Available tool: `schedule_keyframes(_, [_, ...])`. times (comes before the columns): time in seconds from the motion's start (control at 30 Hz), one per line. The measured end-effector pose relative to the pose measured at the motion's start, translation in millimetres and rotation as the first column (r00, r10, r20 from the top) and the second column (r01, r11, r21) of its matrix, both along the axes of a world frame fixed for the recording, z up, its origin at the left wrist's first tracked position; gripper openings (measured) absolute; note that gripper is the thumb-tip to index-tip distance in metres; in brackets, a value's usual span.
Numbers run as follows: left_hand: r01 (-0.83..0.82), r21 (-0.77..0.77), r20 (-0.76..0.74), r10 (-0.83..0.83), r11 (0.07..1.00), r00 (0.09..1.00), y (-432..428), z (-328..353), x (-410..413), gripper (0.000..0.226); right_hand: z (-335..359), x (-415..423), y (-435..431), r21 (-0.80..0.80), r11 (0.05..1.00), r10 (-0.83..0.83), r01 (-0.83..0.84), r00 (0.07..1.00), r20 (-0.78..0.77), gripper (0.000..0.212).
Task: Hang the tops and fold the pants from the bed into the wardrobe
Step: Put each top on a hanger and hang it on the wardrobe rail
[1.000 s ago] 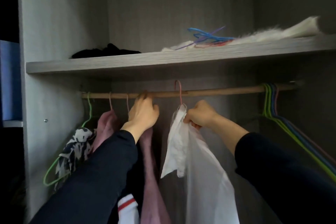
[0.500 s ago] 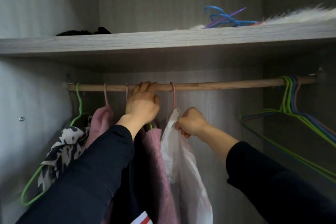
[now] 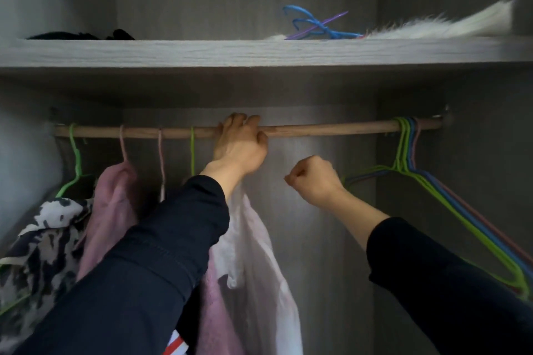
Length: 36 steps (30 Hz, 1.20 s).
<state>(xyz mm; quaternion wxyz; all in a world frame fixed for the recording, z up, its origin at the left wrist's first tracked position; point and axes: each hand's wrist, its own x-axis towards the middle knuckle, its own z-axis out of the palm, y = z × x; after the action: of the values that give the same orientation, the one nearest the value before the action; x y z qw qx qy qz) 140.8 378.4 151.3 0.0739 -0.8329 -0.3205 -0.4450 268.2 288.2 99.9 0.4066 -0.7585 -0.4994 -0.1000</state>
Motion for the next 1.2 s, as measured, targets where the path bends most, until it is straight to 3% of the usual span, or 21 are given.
schedule_keyframes(0.1, [0.081, -0.001, -0.061, -0.081, 0.997, 0.995, -16.7, -5.1, 41.3, 0.048, -2.7, 27.1, -32.6, -0.05, 0.976, -0.195, 0.212, 0.951, 0.238, 0.023])
schedule_keyframes(0.27, [0.089, 0.062, -0.073, -0.085, 0.994, 0.994, -31.2, -16.9, 91.2, 0.054, -4.3, 68.8, -78.1, -0.038, 0.887, -0.369, 0.461, 0.755, 0.542, 0.029])
schedule_keyframes(0.43, [0.086, 0.263, 0.027, -0.097, 0.961, 0.995, -13.5, -35.9, 102.2, 0.058, -8.0, 95.6, -100.9, -0.046, 0.788, -0.417, 0.614, 0.587, 0.694, 0.038])
schedule_keyframes(0.67, [0.107, 0.293, 0.072, -0.134, 0.95, 0.988, -8.8, -40.1, 104.9, 0.059, -9.2, 98.2, -99.3, -0.066, 0.698, -0.353, 0.713, 0.423, 0.835, 0.03])
schedule_keyframes(0.8, [0.11, 0.308, 0.085, -0.143, 0.945, 0.986, -7.5, -41.0, 104.9, 0.06, -1.3, 95.9, -97.8, -0.125, 0.704, -0.362, 0.699, 0.504, 0.784, 0.024])
schedule_keyframes(0.93, [0.118, 0.303, 0.09, -0.151, 0.946, 0.984, -8.4, -40.7, 104.6, 0.061, 11.4, 91.6, -97.9, -0.181, 0.793, -0.442, 0.582, 0.753, 0.487, 0.019])
schedule_keyframes(1.0, [0.124, 0.297, 0.08, -0.154, 0.947, 0.985, -10.0, -40.9, 104.3, 0.061, 15.1, 89.3, -95.9, -0.208, 0.829, -0.434, 0.519, 0.832, 0.345, 0.018])
schedule_keyframes(1.2, [0.131, 0.285, 0.072, -0.158, 0.949, 0.985, -12.4, -40.8, 102.2, 0.063, 17.5, 82.5, -90.6, -0.106, 0.893, -0.407, 0.438, 0.885, 0.226, 0.01])
